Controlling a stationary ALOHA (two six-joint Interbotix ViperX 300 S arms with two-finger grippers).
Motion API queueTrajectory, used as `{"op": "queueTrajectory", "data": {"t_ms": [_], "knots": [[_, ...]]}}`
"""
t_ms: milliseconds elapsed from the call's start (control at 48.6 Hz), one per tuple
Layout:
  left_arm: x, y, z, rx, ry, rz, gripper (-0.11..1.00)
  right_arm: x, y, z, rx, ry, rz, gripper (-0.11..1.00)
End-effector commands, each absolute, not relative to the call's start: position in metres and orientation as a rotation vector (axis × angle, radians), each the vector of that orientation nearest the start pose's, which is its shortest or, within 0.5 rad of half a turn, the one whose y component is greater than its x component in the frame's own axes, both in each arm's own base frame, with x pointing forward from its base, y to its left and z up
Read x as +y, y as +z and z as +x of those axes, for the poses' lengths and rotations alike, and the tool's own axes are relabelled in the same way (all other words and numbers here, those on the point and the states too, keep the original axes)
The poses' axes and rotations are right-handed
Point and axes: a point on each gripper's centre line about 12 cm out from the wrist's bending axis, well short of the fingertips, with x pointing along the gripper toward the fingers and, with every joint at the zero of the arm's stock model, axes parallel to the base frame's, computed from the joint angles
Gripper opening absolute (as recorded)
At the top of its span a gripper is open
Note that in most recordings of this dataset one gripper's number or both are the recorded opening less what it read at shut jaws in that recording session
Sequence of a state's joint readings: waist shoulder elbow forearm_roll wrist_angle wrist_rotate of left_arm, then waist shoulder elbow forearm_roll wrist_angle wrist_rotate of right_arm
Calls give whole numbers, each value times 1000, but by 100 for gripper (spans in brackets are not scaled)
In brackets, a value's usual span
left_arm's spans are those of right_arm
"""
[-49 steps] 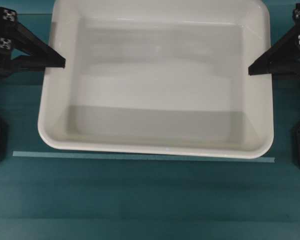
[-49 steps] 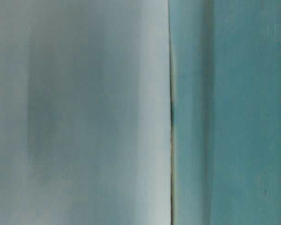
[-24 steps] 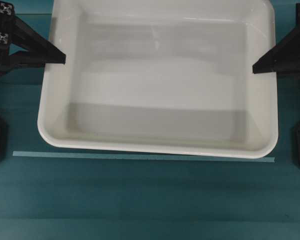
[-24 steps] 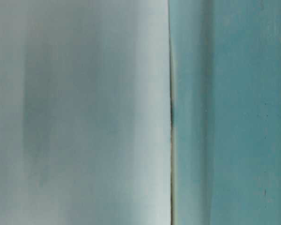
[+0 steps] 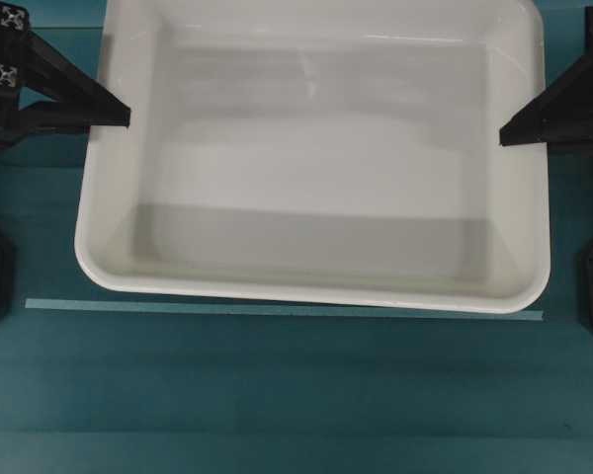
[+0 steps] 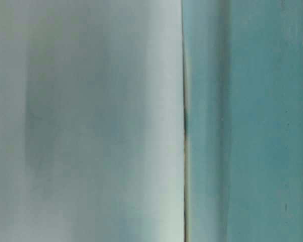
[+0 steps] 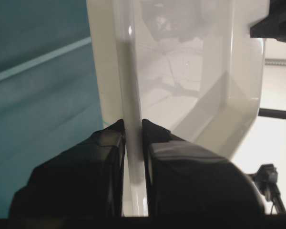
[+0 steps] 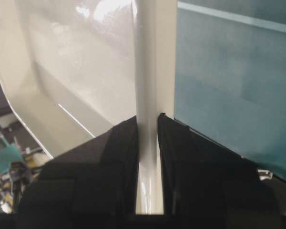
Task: Lift the white case with both hands.
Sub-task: 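Lower the tray back onto the table with both grippers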
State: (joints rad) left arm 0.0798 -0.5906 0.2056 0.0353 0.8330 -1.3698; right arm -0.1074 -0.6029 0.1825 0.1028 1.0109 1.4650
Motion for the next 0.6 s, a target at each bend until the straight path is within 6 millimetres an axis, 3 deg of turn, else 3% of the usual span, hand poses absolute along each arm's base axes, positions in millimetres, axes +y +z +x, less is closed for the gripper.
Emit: {"op": "queueTrajectory", "data": {"t_ms": [0, 123, 247, 411, 493, 576], "knots": [[22, 469, 281, 320, 377, -1325, 7, -17, 465, 263, 457, -455, 1523, 12], [21, 459, 284, 338, 386, -1324, 7, -15, 454, 264, 486, -469, 1519, 12], [19, 441, 287, 359, 391, -1321, 7, -11, 429, 266, 512, -473, 1526, 12], [18, 405, 286, 394, 416, -1319, 7, -5, 386, 267, 521, -464, 1554, 10], [18, 378, 287, 424, 439, -1319, 7, -3, 366, 267, 531, -469, 1552, 10], [17, 357, 289, 436, 447, -1332, 7, -3, 353, 268, 546, -480, 1544, 10]]}}
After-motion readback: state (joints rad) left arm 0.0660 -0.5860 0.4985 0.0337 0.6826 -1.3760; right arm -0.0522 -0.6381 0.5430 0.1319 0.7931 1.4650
